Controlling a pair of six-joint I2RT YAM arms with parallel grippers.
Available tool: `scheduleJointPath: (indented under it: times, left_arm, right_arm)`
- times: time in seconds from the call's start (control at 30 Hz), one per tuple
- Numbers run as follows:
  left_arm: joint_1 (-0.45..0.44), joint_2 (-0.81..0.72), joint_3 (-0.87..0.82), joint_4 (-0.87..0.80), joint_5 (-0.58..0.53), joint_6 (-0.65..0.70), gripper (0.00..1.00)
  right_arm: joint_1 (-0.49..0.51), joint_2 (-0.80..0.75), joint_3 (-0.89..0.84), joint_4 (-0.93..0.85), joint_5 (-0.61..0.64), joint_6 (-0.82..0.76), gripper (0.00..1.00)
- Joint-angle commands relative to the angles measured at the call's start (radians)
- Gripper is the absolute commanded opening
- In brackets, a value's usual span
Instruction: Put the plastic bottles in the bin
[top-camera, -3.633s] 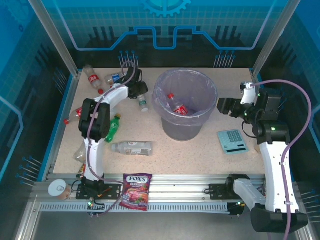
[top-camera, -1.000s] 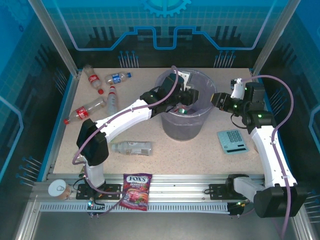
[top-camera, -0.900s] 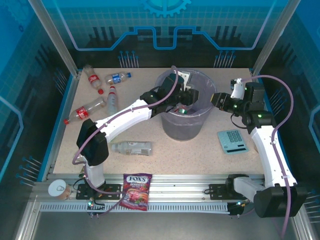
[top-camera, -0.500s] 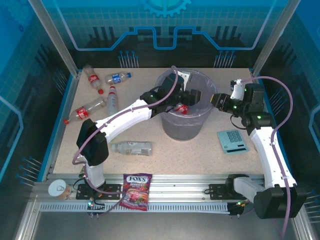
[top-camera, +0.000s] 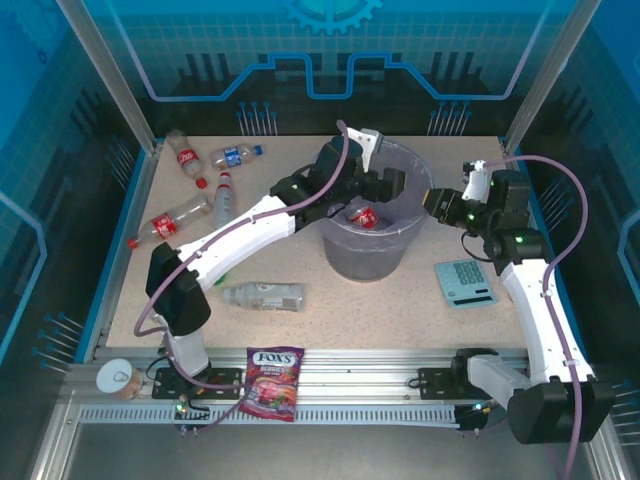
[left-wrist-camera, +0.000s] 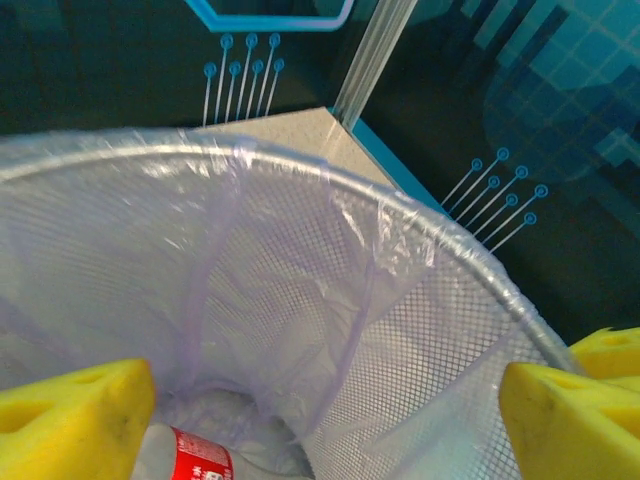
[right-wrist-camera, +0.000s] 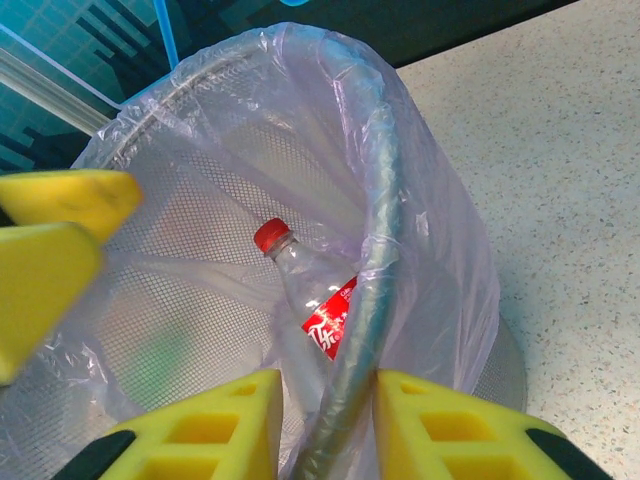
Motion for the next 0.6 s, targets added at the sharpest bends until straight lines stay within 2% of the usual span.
scheduleJointPath:
  times: [0.0, 0.13, 0.23, 0.3, 0.47, 0.57]
  left_arm:
    - [-0.004, -0.095, 0.063, -0.041, -0.066, 0.083, 0.94]
    - [0.004, -0.157, 0.098, -0.158, -0.159, 0.156, 0.99]
    - [0.033, -0.237, 0.043, -0.229, -0.228, 0.179, 0.99]
    - [0.087, -0.303, -0.027, -0.283, -0.229, 0.136, 0.99]
    - [0.287, -0.490, -0.254, -0.471, -0.152, -0.053, 0.96]
    - [0.352, -0.593, -0.376, -0.581, -0.186, -0.096, 0.94]
  right_arm:
    - [0.019, -0.016, -0.015, 0.032, -0.012, 0.004, 0.30]
    - [0.022, -0.016, -0.012, 0.042, -0.023, 0.011, 0.30]
    - [0.030, -0.026, -0.008, 0.045, -0.023, 0.012, 0.30]
    - [0.034, -0.031, -0.007, 0.045, -0.026, 0.012, 0.30]
    - [0.041, -0.038, -0.007, 0.044, -0.035, 0.012, 0.30]
    - [0.051, -0.039, -0.006, 0.040, -0.039, 0.009, 0.32]
